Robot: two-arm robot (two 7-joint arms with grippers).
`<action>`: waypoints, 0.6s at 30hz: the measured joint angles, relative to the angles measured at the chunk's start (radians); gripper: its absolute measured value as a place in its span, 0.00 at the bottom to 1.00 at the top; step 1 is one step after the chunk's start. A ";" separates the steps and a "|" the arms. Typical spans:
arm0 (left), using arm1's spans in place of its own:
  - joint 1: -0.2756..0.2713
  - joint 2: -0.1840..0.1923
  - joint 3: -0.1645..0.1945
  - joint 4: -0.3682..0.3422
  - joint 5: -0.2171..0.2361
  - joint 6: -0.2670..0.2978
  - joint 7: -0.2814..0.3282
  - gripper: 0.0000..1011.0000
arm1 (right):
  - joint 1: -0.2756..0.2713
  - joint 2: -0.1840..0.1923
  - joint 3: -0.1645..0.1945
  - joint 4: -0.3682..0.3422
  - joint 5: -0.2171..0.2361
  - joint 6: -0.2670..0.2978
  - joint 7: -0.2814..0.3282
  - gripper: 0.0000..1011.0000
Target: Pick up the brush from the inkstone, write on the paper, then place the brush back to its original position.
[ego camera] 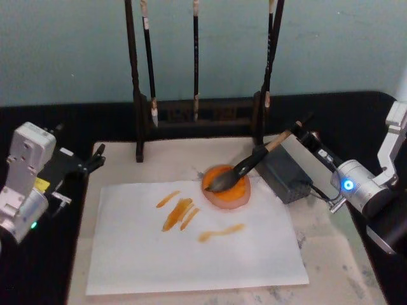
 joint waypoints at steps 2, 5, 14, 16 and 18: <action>0.000 0.000 0.000 0.000 0.000 0.000 0.000 0.99 | 0.000 0.000 0.000 0.000 0.000 0.000 0.000 0.24; 0.000 0.000 0.000 0.000 0.000 0.000 0.000 0.99 | 0.000 0.000 0.000 0.000 0.000 0.000 0.000 0.19; 0.000 0.000 0.000 0.000 0.000 0.000 0.000 0.99 | -0.001 0.000 0.000 -0.002 0.001 0.000 0.003 0.19; 0.000 0.000 0.000 0.000 0.000 0.000 0.000 0.99 | -0.005 0.003 0.003 -0.013 0.006 0.003 0.014 0.19; 0.000 0.000 0.000 0.000 0.000 0.000 0.000 0.99 | -0.011 0.007 0.004 -0.032 0.016 0.009 0.023 0.19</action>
